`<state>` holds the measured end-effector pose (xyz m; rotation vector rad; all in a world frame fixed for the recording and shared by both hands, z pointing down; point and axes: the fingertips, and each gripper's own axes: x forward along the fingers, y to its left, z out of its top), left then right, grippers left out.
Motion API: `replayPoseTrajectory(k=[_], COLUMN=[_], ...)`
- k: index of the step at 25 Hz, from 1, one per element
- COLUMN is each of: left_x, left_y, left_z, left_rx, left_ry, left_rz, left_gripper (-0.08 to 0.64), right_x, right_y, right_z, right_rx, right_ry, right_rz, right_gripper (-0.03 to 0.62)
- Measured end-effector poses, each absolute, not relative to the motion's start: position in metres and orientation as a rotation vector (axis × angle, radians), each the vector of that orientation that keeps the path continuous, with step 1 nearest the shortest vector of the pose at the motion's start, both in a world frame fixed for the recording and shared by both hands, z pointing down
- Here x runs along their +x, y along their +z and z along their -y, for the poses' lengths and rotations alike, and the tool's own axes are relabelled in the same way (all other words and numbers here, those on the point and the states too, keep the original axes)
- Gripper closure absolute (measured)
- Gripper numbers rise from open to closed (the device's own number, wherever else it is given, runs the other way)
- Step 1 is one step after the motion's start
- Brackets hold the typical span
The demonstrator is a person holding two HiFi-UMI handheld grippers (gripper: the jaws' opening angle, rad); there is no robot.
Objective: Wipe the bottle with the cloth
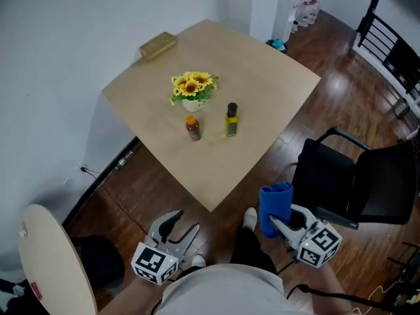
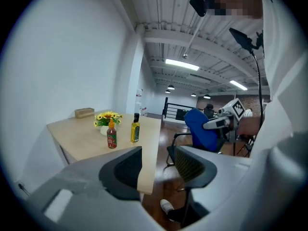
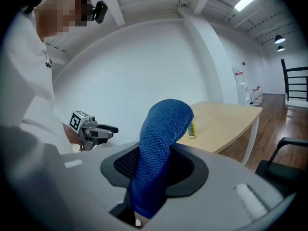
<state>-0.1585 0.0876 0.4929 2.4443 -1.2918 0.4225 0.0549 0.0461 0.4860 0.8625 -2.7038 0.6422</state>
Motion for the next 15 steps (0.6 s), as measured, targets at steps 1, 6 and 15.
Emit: replayPoseTrajectory(k=[1,6,15], left_x=[-0.169,-0.219,-0.222], left_y=[0.488,0.472,0.468], left_z=[-0.11,-0.213,-0.293], left_rx=[2.451,2.502,2.594], left_ry=[0.384,0.326,0.258], left_rz=[1.269,1.196,1.107], left_gripper=[0.333,0.338,0.35], right_x=[0.044,-0.016,-0.02], right_y=[0.484,0.476,0.44], right_z=[-0.07,-0.194,-0.291], right_rx=[0.899,0.915,0.998], right_ry=[0.671,0.765,0.605], right_rz=[2.707,2.669,2.669], right_gripper=[0.446,0.446,0.446])
